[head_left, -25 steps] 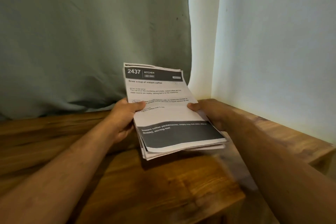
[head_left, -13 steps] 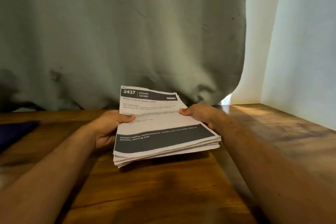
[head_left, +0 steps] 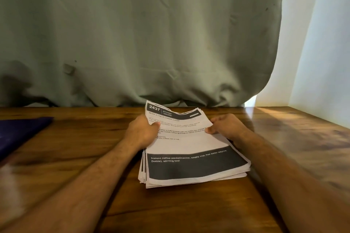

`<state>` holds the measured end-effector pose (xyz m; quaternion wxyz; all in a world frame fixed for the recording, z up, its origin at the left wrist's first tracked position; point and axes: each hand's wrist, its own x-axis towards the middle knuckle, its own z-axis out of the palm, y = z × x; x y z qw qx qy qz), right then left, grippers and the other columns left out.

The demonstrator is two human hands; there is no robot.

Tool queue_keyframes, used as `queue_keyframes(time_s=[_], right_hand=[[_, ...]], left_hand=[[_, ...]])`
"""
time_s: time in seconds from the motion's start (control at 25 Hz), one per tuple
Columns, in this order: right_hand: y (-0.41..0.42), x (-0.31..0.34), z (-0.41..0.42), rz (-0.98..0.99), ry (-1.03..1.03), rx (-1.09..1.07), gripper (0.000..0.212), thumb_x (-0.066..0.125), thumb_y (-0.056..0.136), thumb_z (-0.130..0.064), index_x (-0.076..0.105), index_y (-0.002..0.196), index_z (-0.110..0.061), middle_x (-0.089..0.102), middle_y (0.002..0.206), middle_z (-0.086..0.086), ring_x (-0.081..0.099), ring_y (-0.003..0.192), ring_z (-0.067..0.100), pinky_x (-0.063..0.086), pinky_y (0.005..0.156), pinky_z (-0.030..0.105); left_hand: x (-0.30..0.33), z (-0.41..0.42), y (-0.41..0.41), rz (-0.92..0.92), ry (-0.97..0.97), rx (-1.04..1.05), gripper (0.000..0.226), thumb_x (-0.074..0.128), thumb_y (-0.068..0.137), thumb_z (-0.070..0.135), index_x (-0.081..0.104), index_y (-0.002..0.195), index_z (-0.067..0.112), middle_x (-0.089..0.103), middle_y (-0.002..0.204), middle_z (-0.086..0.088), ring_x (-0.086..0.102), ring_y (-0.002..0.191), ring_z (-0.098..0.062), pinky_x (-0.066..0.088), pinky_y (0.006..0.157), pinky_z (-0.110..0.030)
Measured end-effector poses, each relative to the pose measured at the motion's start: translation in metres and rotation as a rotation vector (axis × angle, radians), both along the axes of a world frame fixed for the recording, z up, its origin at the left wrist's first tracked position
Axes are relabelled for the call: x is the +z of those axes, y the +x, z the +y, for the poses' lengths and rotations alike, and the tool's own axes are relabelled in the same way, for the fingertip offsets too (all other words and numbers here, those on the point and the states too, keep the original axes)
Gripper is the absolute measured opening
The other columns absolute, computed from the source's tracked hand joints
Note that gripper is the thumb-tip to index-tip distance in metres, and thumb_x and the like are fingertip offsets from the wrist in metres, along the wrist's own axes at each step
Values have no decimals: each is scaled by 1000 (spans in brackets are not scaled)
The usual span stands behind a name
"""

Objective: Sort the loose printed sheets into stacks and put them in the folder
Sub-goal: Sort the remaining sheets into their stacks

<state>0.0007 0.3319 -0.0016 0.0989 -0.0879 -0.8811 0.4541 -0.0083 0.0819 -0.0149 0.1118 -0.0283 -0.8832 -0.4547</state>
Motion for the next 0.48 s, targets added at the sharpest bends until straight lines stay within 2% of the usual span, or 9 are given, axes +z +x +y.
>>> queue_keyframes(time_s=[0.08, 0.16, 0.24, 0.32, 0.48], right_hand=[[1, -2, 1, 22, -17, -11, 28, 78, 80, -13, 70, 101, 3, 72, 95, 10, 67, 86, 23, 53, 90, 39], [1, -5, -3, 31, -4, -33, 27, 78, 80, -15, 71, 103, -2, 72, 99, 12, 67, 91, 26, 53, 92, 41], [2, -5, -7, 40, -55, -31, 31, 80, 78, -12, 71, 108, -12, 73, 102, 7, 68, 93, 23, 54, 94, 41], [1, -4, -5, 83, -113, -21, 37, 81, 76, -9, 71, 111, -14, 73, 104, 5, 69, 93, 22, 54, 93, 40], [4, -3, 0, 83, -102, -37, 27, 77, 81, -17, 72, 102, -1, 73, 99, 17, 69, 93, 33, 55, 91, 44]], left_hand=[[0, 3, 1, 46, -95, 71, 30, 58, 100, 23, 63, 127, 13, 66, 130, -9, 62, 117, -32, 49, 96, -35], [0, 4, 2, 61, -148, 143, 27, 59, 97, 19, 64, 123, 10, 67, 128, -12, 61, 115, -33, 44, 83, -30], [-1, 2, 4, 29, -155, 173, 25, 63, 96, 20, 67, 118, 11, 69, 124, -10, 63, 103, -29, 41, 75, -27], [1, -2, 6, -12, -145, 176, 23, 66, 94, 26, 70, 113, 14, 71, 120, -7, 63, 94, -23, 44, 70, -27], [1, -9, 6, 5, -157, 192, 23, 67, 95, 30, 72, 111, 16, 73, 116, -4, 65, 95, -21, 50, 74, -30]])
